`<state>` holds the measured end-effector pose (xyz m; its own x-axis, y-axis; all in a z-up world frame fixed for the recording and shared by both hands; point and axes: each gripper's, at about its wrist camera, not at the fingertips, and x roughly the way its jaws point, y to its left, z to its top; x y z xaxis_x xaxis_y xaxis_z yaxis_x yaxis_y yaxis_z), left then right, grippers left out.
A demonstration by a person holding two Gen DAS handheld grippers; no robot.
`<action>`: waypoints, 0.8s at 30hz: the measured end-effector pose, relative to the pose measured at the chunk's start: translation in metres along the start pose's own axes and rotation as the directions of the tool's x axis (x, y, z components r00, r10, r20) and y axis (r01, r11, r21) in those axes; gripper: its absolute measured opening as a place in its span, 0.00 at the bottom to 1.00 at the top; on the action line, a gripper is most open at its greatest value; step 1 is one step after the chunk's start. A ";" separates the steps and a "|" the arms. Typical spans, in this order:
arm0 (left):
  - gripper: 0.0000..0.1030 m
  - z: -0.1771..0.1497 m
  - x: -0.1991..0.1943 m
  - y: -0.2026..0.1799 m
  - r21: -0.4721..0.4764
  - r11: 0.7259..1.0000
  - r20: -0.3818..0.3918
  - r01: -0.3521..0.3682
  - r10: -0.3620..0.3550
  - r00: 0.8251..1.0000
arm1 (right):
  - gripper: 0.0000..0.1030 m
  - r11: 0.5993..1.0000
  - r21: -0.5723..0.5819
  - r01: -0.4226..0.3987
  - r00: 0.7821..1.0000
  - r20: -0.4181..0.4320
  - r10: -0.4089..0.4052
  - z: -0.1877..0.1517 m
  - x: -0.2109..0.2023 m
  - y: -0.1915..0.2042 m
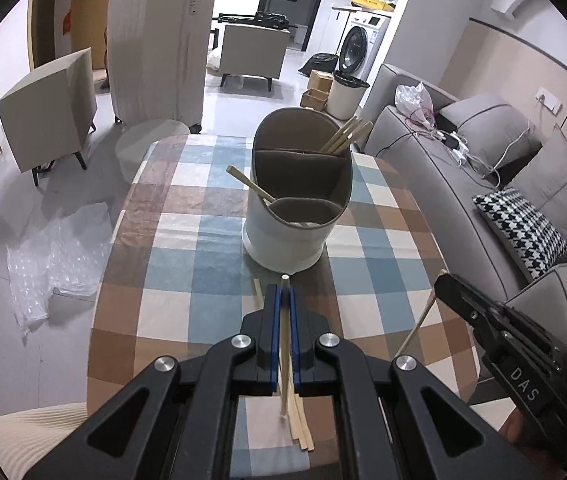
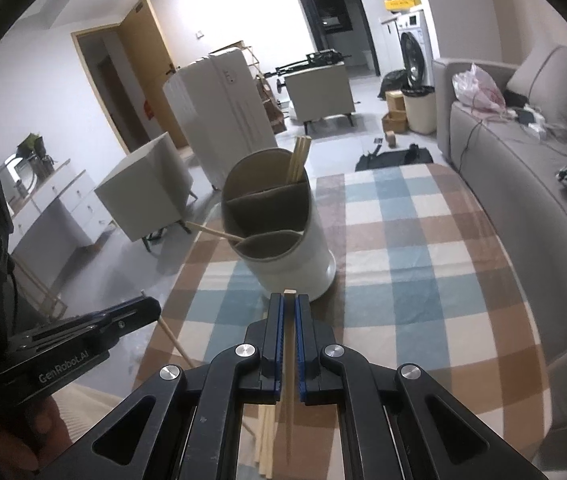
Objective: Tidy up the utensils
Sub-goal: 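Lift both held chopsticks up over the utensil holder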
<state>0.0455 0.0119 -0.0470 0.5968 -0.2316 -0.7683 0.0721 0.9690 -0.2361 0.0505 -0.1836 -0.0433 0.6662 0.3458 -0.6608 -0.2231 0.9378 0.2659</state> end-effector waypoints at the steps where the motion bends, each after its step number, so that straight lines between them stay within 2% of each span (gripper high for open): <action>1: 0.00 0.000 -0.001 0.000 -0.001 1.000 0.000 -0.002 0.002 1.000 | 0.04 1.000 0.000 0.002 1.000 0.003 -0.002 0.000 -0.002 0.000; 11: 0.00 0.014 -0.024 -0.005 0.005 1.000 0.009 0.015 -0.015 1.000 | 0.04 1.000 0.012 0.009 0.996 0.087 -0.010 0.021 -0.031 -0.002; 17: 0.00 0.050 -0.048 -0.012 -0.017 0.999 0.062 0.047 -0.046 0.997 | 0.04 1.000 0.001 -0.006 0.987 0.160 0.005 0.059 -0.054 0.000; 24: 0.00 0.100 -0.067 -0.018 -0.018 0.996 0.132 0.086 -0.083 0.988 | 0.04 0.999 0.003 -0.035 0.971 0.237 0.033 0.121 -0.068 0.004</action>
<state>0.0839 0.0188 0.0682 0.6888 -0.2978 -0.6610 0.1087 0.9439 -0.3119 0.0898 -0.2070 0.0876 0.8082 0.3597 -0.4664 -0.2439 0.9252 0.2909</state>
